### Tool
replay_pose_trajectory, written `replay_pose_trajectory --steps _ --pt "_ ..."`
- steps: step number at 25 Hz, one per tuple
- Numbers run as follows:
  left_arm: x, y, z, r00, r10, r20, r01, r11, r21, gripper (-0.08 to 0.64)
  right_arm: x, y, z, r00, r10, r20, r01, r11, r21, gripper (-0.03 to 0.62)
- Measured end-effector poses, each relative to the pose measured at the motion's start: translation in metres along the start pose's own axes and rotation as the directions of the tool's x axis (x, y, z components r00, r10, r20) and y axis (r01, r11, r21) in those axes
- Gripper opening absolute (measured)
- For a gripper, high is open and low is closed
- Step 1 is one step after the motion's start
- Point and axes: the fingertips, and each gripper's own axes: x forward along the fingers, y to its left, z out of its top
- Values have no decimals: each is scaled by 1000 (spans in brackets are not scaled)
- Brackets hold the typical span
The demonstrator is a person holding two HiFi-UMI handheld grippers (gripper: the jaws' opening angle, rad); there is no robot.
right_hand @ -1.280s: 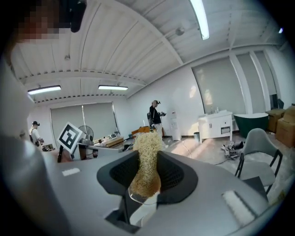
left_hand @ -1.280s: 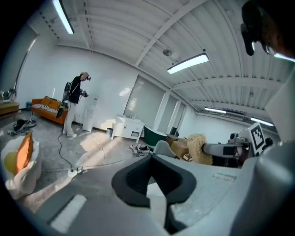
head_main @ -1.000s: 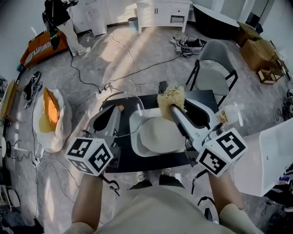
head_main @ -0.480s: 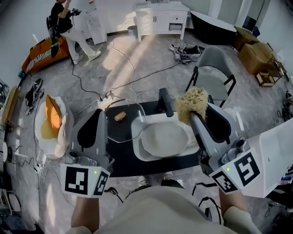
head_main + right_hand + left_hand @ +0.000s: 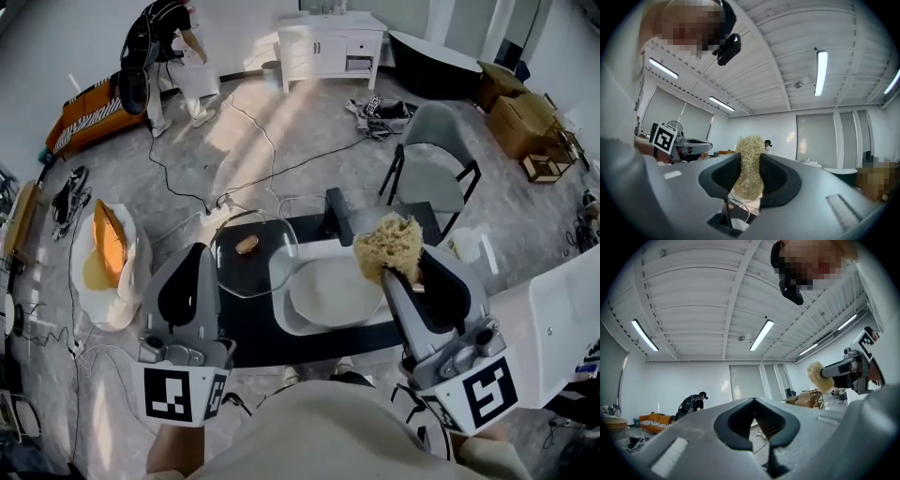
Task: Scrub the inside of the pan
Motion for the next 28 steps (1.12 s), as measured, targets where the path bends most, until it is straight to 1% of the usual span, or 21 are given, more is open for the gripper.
replay_pose_trajectory --steps 2,5,9,12,16,21,28 --pt "-4 -1 1 1000 11 12 -11 1000 23 2 -1 7 -2 1000 16 -10 -16 1000 -27 127" --pt "-7 -4 -1 1000 16 9 -17 999 47 2 -2 15 -10 998 39 -41 -41 998 -38 127" --pt "-8 -11 -13 1000 -6 -26 7 1000 28 2 -1 19 -20 997 47 -67 -49 998 -29 127" --pt "-9 -14 -20 999 -11 -51 13 999 37 2 1 18 -23 996 43 -73 -45 998 -31 127" --pt "-10 -17 -20 998 -15 -58 18 999 44 2 4 13 -22 998 39 -54 -41 998 -44 127" --pt "-10 -17 -19 998 -10 -62 14 998 54 2 6 13 -23 998 40 -52 -43 998 -52 127" --pt "-8 -17 -22 996 -6 -86 9 999 37 2 10 13 -23 997 48 -59 -50 998 -36 127"
